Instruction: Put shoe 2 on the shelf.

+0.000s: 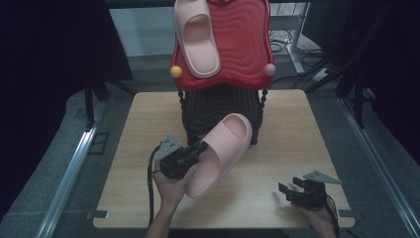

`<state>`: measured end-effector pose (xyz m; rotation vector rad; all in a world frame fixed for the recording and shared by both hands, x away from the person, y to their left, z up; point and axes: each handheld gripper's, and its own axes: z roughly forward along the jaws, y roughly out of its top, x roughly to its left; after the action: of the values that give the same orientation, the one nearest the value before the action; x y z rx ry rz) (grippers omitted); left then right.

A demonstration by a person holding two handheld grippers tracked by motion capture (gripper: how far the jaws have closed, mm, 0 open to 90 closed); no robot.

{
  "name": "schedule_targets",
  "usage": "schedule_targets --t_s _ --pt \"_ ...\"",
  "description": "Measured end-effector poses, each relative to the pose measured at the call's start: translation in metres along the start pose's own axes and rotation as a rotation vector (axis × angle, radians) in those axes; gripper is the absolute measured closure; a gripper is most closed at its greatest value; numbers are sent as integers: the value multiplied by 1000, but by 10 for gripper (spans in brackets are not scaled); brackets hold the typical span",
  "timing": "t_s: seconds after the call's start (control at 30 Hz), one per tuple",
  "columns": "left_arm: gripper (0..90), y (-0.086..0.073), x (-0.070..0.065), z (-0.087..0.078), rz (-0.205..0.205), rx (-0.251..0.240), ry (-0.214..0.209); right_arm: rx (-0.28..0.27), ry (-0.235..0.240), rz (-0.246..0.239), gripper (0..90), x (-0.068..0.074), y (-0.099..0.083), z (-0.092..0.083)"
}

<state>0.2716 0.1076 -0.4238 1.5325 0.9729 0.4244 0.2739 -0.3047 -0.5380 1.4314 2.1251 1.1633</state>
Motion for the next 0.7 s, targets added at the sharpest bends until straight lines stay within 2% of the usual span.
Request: schedule_targets --t_s 0.33,0.7 --pt "848 30 -10 0 23 -64 0 4 3 2 318 1 0 1" --pt "848 69 -17 12 57 -128 19 -3 6 6 315 -1 0 0"
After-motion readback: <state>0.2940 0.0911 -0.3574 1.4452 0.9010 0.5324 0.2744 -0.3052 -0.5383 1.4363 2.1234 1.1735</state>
